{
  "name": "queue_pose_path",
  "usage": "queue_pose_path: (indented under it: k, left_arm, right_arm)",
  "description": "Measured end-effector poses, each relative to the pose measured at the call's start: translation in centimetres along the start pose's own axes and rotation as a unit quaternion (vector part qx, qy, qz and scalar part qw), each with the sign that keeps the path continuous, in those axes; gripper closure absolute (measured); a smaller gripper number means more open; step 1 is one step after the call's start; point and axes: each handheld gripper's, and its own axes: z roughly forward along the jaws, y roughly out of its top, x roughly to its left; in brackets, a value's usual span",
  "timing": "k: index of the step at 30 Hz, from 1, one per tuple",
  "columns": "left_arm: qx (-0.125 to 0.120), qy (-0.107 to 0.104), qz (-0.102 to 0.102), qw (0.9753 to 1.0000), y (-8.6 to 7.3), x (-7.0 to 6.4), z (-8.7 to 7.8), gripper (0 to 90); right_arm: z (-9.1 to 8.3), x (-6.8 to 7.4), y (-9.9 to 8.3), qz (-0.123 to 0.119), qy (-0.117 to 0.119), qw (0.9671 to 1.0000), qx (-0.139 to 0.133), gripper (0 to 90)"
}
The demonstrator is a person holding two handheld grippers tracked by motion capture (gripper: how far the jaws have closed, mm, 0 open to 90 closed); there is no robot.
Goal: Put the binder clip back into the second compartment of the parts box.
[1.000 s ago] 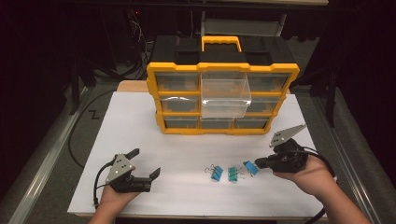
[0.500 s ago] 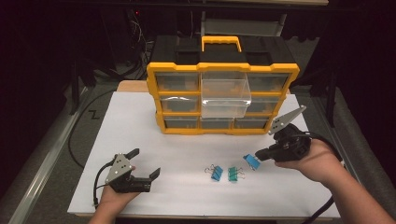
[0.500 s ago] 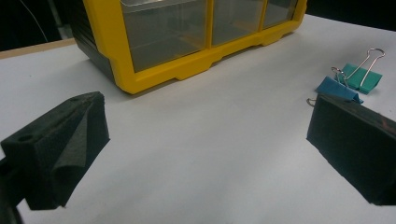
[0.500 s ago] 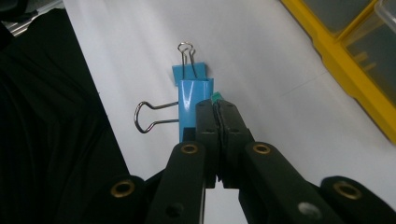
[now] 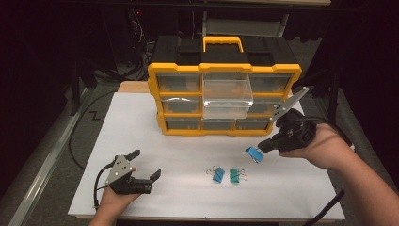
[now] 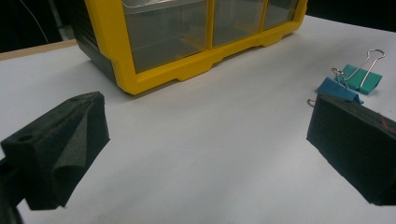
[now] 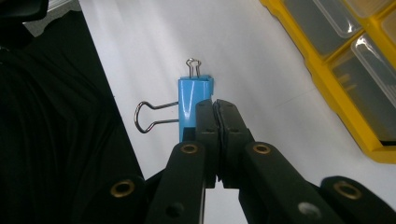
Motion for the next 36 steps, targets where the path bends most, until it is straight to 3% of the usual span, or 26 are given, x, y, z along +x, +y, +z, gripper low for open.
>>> queue_pose_path:
  k: [15, 36]
  left_arm:
    - [-0.003, -0.001, -0.002, 1.0, 0.0, 0.2, -0.2, 0.2]
    - [-0.005, -0.005, -0.001, 1.0, 0.0, 0.2, -0.3, 0.1]
  right_arm:
    - [-2.9, -0.1, 2.7, -0.01, 0.0, 0.9999, 0.007, 90.0]
    - [-8.2, 0.8, 6.4, -0.025, -0.008, 0.9996, 0.004, 90.0]
